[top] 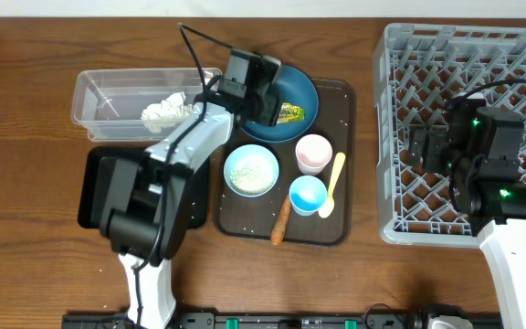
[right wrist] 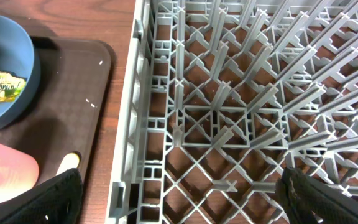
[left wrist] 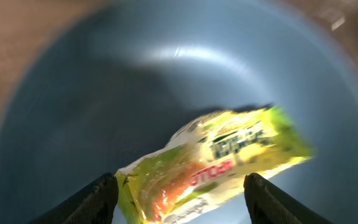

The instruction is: Sort waste into correct bins and load items into the dishwasher rack

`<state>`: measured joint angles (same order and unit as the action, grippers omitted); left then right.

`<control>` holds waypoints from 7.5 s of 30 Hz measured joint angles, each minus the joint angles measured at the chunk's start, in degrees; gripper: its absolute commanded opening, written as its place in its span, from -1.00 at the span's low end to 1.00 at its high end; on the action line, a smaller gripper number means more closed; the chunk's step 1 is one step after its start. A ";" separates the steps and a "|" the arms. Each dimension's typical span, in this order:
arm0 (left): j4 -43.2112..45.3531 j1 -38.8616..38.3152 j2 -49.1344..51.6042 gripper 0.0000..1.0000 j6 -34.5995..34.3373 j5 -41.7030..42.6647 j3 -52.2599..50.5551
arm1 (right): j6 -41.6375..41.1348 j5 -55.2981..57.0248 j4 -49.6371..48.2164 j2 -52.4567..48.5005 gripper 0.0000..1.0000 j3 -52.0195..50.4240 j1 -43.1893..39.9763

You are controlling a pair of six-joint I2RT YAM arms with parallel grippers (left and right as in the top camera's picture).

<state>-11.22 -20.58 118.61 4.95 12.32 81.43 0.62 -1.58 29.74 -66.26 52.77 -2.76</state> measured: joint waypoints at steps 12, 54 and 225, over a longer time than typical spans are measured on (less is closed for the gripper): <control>1.27 -0.04 2.80 0.36 0.00 -3.72 0.00 | 0.00 0.00 0.00 0.00 0.98 0.00 0.00; -3.69 -0.17 -1.40 -0.87 0.00 -5.01 -0.02 | 0.00 -0.04 0.02 0.00 0.97 0.00 0.00; -19.34 3.39 -13.03 -0.55 -22.14 30.99 2.38 | -1.25 -52.61 -29.68 -15.28 -0.60 0.42 5.38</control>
<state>-30.57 -17.19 105.58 -17.19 43.31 83.81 -0.62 -54.19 0.05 -81.54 53.19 2.61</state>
